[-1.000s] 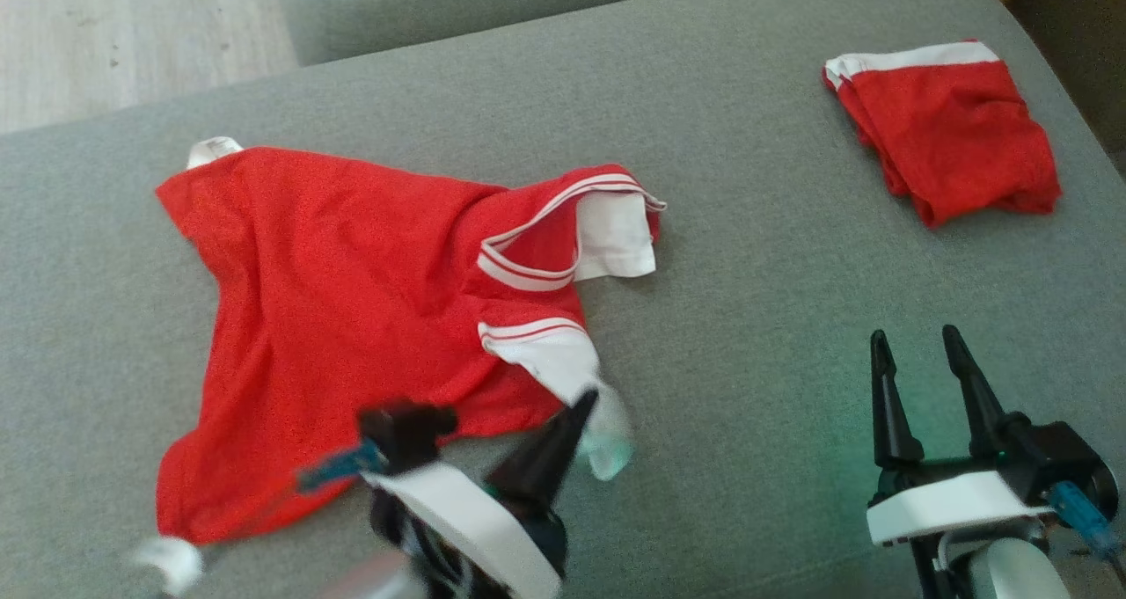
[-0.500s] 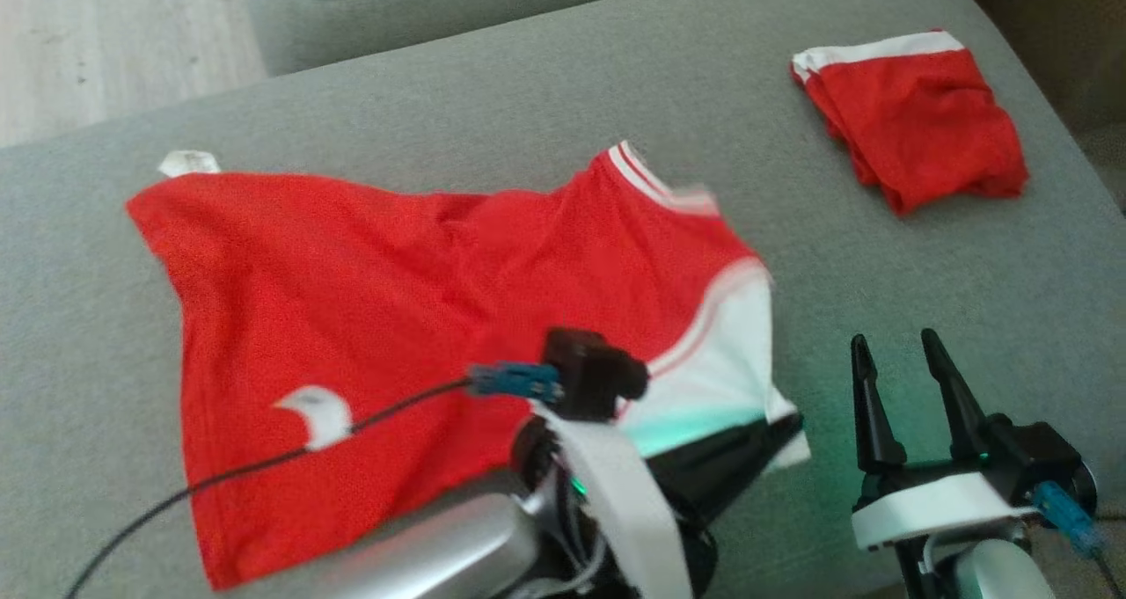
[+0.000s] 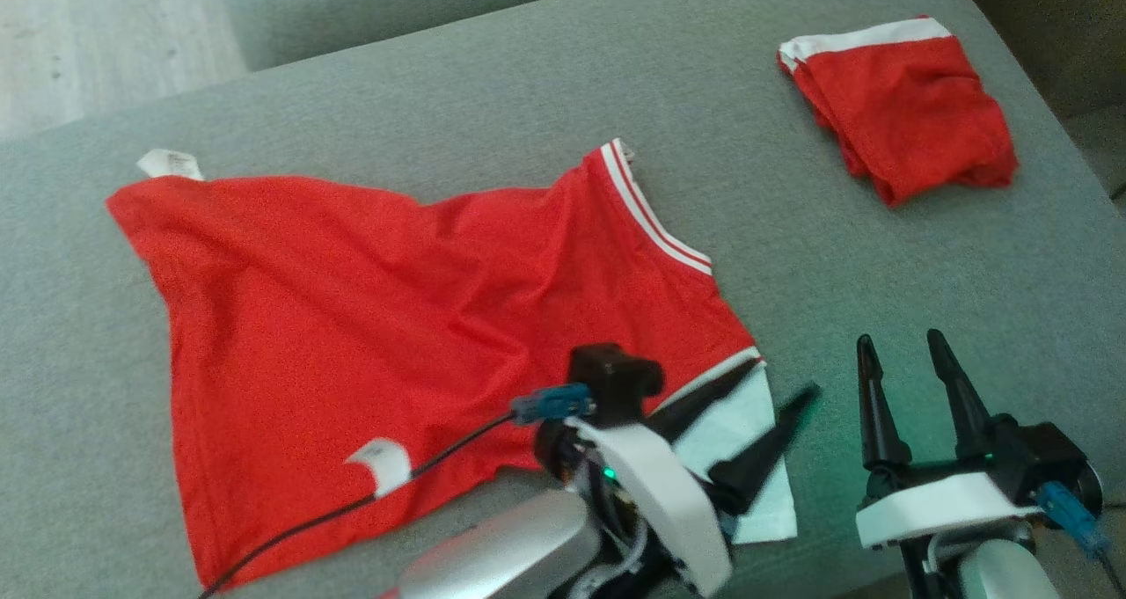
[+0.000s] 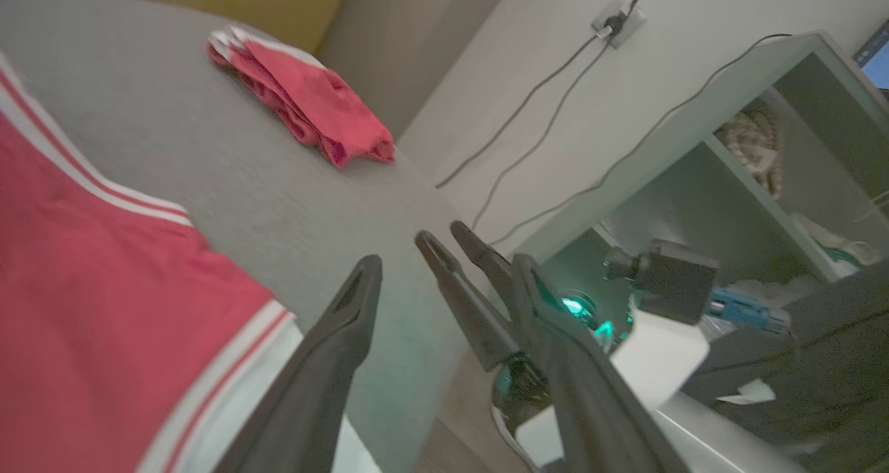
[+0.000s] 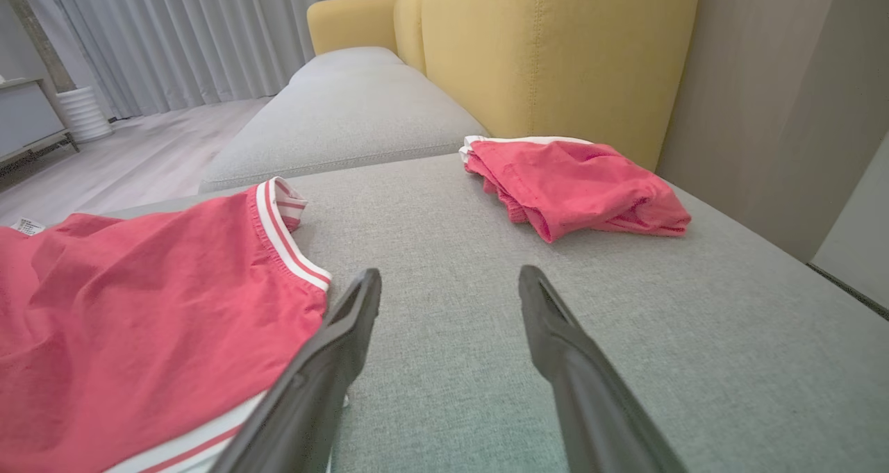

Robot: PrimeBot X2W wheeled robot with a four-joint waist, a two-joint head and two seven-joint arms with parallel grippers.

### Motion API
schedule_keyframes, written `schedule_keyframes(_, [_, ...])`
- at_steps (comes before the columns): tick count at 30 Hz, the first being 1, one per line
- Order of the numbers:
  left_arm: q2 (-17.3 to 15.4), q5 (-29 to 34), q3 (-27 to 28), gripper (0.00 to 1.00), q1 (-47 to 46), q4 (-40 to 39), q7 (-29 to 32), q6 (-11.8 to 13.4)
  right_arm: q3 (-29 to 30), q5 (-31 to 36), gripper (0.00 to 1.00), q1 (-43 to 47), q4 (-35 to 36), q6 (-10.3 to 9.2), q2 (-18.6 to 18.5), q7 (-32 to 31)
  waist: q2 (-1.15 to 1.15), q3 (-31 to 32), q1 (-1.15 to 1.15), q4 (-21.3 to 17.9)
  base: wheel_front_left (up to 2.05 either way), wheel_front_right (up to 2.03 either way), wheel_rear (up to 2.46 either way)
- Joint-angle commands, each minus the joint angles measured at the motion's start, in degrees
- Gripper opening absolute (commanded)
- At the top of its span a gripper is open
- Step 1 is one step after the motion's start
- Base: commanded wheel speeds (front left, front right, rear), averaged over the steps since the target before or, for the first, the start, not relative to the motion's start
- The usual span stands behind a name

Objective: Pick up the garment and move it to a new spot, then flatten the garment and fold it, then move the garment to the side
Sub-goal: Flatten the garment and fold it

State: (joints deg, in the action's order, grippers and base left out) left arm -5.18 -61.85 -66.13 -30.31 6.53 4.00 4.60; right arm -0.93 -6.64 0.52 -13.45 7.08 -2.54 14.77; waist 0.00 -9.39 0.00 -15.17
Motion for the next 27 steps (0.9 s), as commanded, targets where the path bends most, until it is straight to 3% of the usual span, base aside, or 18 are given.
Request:
schedule_keyframes(1, [-0.78, 1.92, 2.69, 1.00, -2.15, -1.52, -1.75, 0.70, -1.03, 0.01, 1.00, -1.57, 1.84, 0.41, -0.33, 0.23, 0.00, 0.33, 0.00, 0.77, 0.00, 0.00, 0.00])
schedule_keyframes(4, [-4.83, 4.88, 5.40, 1.00, -0.91, -1.82, -5.86, 4.94, -0.73, 0.15, 1.00, -1.41, 2.02, 0.41, -0.33, 0.23, 0.00, 0.88, 0.00, 1.84, 0.00, 0.00, 0.00])
schedule_keyframes(10, [-17.68, 6.89, 12.11, 1.00, 6.29, -2.81, -10.90, 15.21, 0.04, 0.51, 1.00, -0.39, 2.21, 0.41, -0.33, 0.23, 0.00, 2.10, 0.00, 3.87, 0.00, 0.00, 0.00])
schedule_keyframes(15, [-25.32, 5.54, 16.19, 1.00, 12.96, -3.74, -12.86, 20.39, -0.14, 0.67, 1.00, 0.21, 2.40, 0.41, -0.33, 0.23, 0.00, 2.35, 0.00, 5.29, 0.00, 0.00, 0.00])
schedule_keyframes(24, [-29.48, 1.30, 21.04, 1.00, 19.44, -3.17, -14.94, 22.55, 0.03, 1.45, 1.00, 0.20, 2.60, 0.41, -0.33, 0.23, 0.00, 2.14, 0.00, 6.95, 0.00, 0.00, 0.00])
schedule_keyframes(27, [-29.40, -0.45, 22.17, 1.00, 20.91, -2.49, -15.36, 21.87, 0.05, 1.58, 1.00, 0.22, 2.63, 0.41, -0.33, 0.23, 0.00, 2.19, 0.00, 7.06, 0.00, 0.00, 0.00])
